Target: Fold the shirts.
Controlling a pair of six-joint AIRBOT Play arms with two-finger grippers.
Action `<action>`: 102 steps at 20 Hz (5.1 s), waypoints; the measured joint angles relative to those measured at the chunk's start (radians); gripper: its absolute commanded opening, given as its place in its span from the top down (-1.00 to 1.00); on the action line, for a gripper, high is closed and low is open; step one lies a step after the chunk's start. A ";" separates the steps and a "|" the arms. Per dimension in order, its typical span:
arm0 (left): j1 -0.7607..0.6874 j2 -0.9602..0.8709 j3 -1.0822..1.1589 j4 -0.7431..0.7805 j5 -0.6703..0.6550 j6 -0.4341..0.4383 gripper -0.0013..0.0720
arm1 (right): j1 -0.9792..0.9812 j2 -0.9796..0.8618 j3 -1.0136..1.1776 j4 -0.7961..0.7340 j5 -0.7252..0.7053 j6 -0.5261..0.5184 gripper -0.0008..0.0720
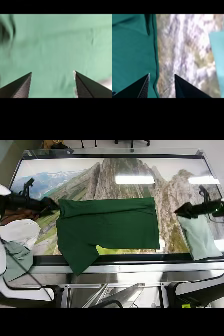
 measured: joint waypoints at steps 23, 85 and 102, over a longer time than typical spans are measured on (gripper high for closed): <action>0.040 0.613 -1.081 -0.053 0.378 -0.093 -0.66 | 0.109 0.063 -0.360 0.093 -0.163 -0.081 -0.03; -0.154 -0.132 -0.010 0.012 0.456 0.022 -0.91 | 0.253 -0.081 -0.131 0.309 -0.443 -0.194 -0.39; -0.287 -0.155 0.234 0.012 0.273 -0.005 -0.11 | 0.259 -0.185 -0.054 0.169 -0.346 -0.130 0.90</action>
